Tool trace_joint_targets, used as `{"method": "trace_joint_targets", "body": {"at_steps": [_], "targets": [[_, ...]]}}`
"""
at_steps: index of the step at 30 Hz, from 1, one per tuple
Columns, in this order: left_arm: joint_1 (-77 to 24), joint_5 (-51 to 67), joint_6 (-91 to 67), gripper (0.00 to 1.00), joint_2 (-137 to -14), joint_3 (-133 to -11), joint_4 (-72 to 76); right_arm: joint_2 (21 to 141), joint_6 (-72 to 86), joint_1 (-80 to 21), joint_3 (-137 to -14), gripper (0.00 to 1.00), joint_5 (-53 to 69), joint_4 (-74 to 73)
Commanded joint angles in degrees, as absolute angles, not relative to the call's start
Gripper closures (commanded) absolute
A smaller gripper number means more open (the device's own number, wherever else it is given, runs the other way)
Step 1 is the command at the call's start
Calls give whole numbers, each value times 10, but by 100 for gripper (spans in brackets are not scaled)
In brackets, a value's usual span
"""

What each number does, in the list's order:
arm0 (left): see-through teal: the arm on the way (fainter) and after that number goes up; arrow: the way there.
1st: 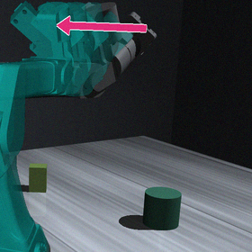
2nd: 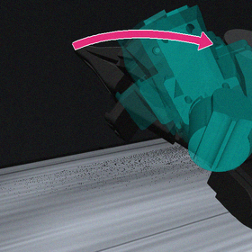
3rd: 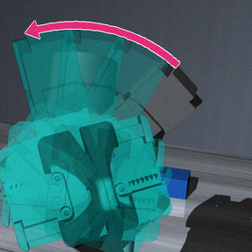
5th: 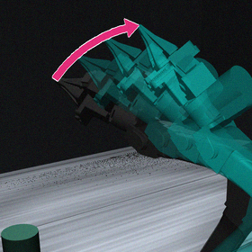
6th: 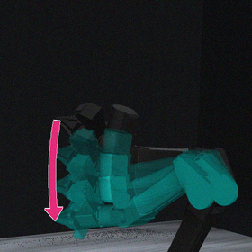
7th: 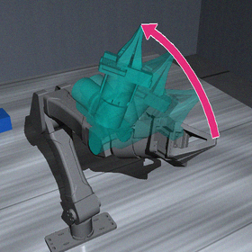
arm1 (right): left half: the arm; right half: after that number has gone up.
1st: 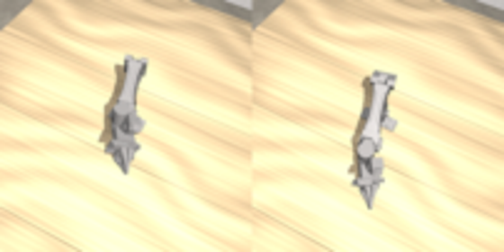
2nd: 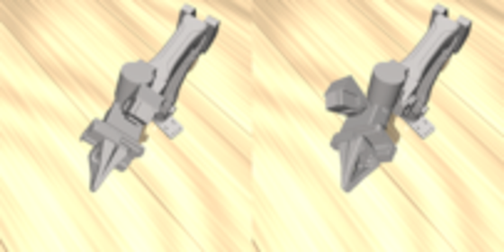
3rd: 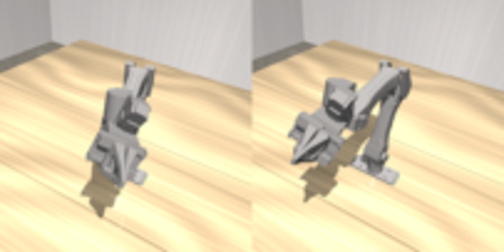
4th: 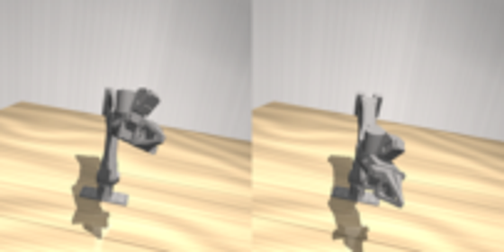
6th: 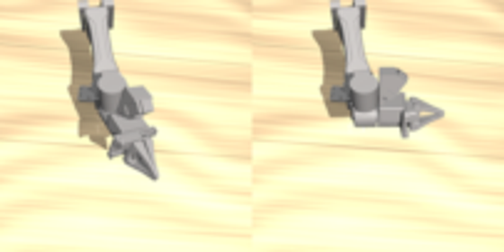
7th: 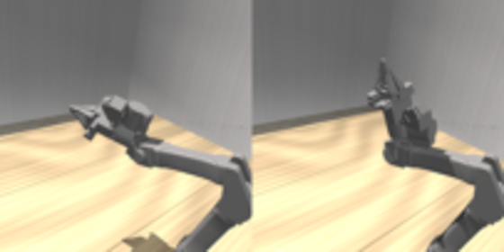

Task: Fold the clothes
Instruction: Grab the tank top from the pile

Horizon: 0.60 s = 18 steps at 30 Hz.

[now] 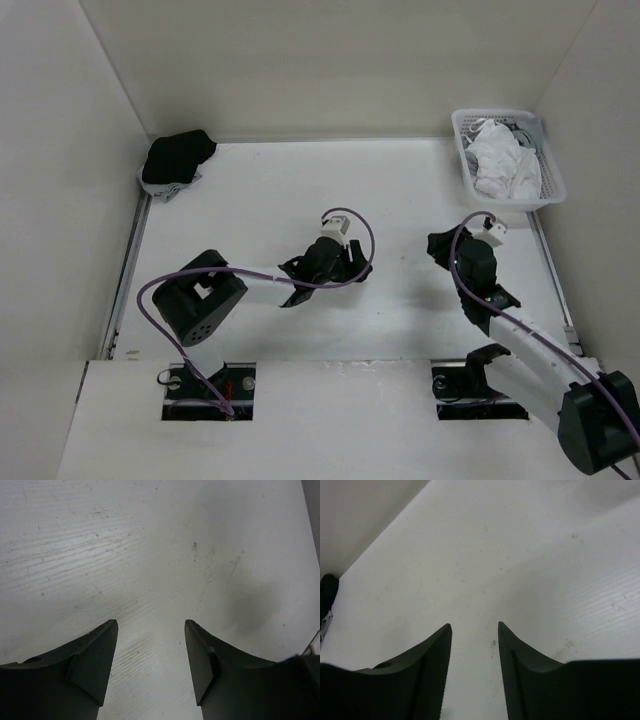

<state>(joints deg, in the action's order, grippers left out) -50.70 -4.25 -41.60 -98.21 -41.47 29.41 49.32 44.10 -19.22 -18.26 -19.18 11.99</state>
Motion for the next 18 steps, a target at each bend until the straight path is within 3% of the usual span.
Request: {"method": "trace_joint_targets", "body": {"at_steps": [1,3,6,9,13,15,18], "targets": [[-514,-17,-397,45,-951,-425,331,541,371,-176,-310,63,-214,128],[-524,-18,-389,45,-945,-413,344,565,357,-154,-344,72,-212,124],[-544,-23,-374,49,-934,-395,366,634,336,-98,-432,94,-213,107],[-546,-18,-369,59,-930,-390,376,726,330,-30,-530,97,-207,87],[-542,-15,-372,66,-916,-378,387,868,314,48,-660,88,-221,69],[-540,-10,-376,66,-916,-377,388,962,306,89,-753,74,-223,39],[-540,-8,-380,63,-915,-375,391,1039,301,116,-838,61,-210,-1]]}}
